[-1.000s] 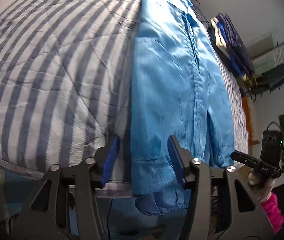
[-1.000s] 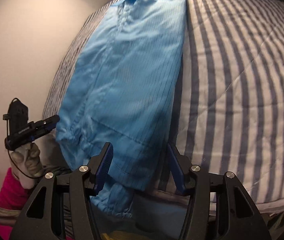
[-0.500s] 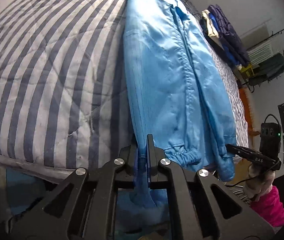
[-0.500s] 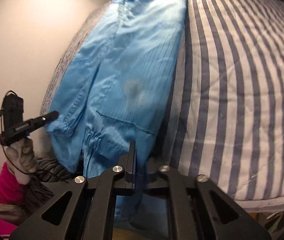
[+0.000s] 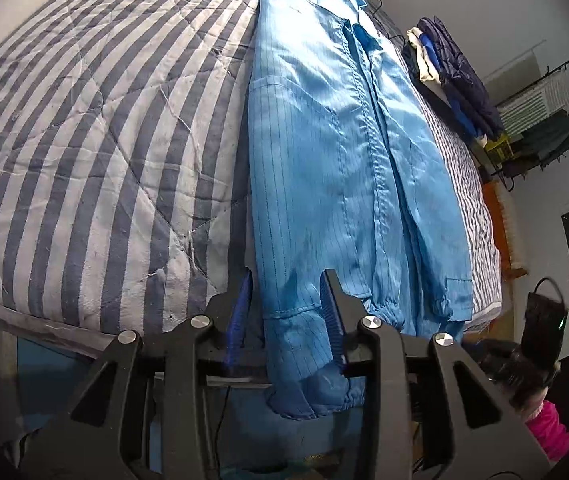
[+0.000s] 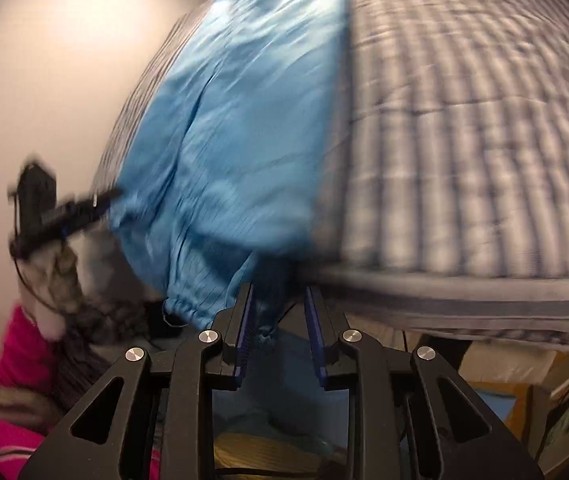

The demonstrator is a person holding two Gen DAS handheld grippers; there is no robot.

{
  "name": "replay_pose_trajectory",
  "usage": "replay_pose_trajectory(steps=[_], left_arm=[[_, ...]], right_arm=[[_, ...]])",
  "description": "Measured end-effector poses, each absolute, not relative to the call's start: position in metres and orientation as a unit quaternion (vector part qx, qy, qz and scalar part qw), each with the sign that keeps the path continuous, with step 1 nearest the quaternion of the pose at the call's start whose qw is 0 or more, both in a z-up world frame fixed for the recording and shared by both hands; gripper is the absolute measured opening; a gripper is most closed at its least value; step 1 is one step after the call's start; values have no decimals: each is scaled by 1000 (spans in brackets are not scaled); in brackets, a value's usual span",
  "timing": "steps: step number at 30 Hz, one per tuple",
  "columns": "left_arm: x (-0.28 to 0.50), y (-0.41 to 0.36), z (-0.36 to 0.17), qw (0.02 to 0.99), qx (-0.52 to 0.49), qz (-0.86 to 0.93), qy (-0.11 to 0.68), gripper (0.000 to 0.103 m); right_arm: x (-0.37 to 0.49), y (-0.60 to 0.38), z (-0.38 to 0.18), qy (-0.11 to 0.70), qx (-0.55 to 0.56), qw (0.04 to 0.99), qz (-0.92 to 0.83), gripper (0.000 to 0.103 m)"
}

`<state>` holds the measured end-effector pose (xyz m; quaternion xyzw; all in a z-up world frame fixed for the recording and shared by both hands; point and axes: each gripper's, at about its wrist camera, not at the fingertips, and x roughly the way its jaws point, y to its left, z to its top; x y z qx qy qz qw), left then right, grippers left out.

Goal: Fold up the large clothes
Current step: 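Grasp the coat's hem with the left tool while the right tool grasps the hem beside it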

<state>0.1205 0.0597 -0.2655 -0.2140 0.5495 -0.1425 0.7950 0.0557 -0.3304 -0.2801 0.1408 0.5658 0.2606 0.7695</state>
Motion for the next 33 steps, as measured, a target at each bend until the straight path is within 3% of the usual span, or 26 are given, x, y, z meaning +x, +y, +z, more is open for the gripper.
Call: replay_pose_trajectory(steps=[5,9,10,12,13,20,22,23,25,26,33], left_arm=[[122,66,-266,791,-231,-137,549,34],[126,71,-274,778,-250,-142,558,34],[127,71,-276,774,-255,-146,561,34],[130,70,-280,767,-263,-152,564,34],[131,70,-281,764,-268,-155,566,34],[143,61,-289,737,-288,-191,581,34],[145,58,-290,734,-286,-197,584,23],[146,56,-291,732,-284,-198,587,12],[148,54,-292,730,-283,-198,589,6],[149,53,-291,731,-282,-199,588,4],[142,60,-285,740,-269,-198,583,7]], right_arm=[[40,-293,-293,600,50,746,285,23],[37,-317,-247,549,77,774,306,24],[38,-325,-236,536,81,782,307,27],[47,-336,-222,511,85,802,296,54],[54,-341,-219,503,87,811,286,58],[112,-347,-263,545,140,782,267,59],[122,-341,-277,560,154,766,276,59],[123,-337,-278,555,153,767,282,54],[125,-328,-277,556,148,759,306,12],[128,-329,-276,563,146,750,314,4],[111,-322,-266,564,96,754,323,2]])
